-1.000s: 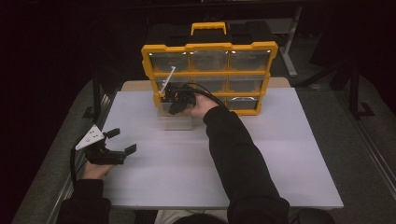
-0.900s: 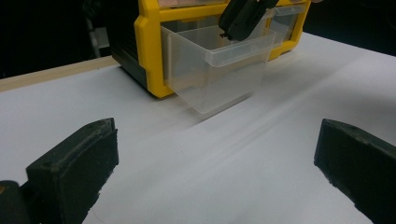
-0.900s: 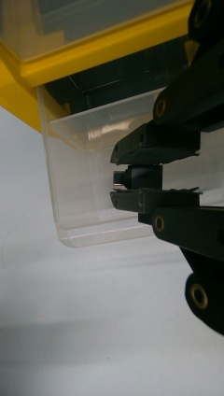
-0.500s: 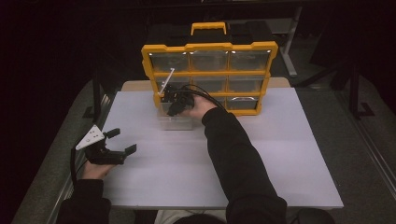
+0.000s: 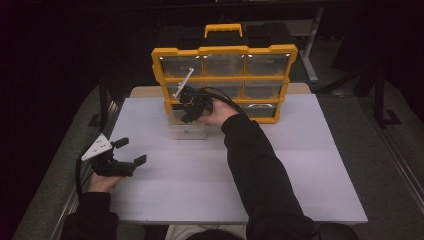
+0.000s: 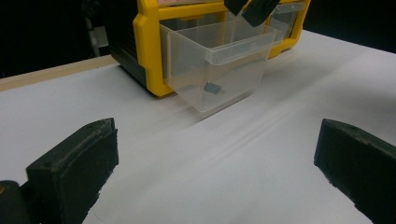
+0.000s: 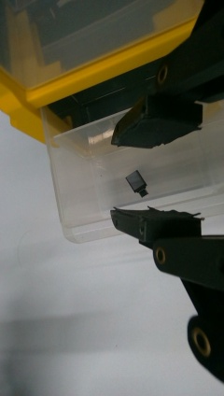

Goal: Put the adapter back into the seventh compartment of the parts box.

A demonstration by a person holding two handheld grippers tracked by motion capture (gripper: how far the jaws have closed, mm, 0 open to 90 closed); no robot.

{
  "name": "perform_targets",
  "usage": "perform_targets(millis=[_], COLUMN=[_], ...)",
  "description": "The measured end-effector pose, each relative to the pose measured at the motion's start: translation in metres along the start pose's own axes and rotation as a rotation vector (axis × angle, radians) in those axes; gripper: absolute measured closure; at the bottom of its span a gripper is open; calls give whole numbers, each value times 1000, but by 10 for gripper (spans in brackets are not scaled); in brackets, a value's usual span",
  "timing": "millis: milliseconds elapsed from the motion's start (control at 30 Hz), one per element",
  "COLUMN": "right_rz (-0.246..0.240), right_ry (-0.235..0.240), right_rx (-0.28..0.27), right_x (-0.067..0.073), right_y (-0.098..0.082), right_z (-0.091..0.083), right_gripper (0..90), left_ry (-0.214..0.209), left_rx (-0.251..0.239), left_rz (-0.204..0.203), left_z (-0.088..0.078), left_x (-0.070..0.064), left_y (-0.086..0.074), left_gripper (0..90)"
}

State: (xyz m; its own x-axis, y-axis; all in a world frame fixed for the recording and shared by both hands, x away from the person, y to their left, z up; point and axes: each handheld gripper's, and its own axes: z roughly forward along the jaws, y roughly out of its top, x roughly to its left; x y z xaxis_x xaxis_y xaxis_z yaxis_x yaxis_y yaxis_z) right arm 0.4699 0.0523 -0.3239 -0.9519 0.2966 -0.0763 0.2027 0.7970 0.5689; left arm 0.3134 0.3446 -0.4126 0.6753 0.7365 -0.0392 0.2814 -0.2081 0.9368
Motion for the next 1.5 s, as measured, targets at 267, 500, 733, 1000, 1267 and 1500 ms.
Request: perform_targets(millis=[267, 500, 733, 1000, 1267, 1500], right_rz=[25, 72, 70, 79, 103, 122], right_ry=[-21, -57, -63, -68, -81, -94], right_rx=[-30, -35, -44, -103, -123, -126], right_x=[1, 4, 9, 16, 17, 16], right_y=[-11, -20, -30, -47, -62, -76], right_z=[-13, -22, -26, -38, -47, -51], right_gripper=[380, 172, 25, 0, 0, 0], left_ry=[-1, -4, -4, -1, 5, 7], left_rx=[1, 3, 6, 11, 4, 7], left_rz=[0, 1, 2, 0, -13, -13], left_z=[1, 2, 2, 2, 1, 1], left_x=[0, 0, 0, 0, 0, 1], left_y=[0, 0, -1, -1, -1, -1], left_gripper=[0, 0, 0, 0, 0, 0])
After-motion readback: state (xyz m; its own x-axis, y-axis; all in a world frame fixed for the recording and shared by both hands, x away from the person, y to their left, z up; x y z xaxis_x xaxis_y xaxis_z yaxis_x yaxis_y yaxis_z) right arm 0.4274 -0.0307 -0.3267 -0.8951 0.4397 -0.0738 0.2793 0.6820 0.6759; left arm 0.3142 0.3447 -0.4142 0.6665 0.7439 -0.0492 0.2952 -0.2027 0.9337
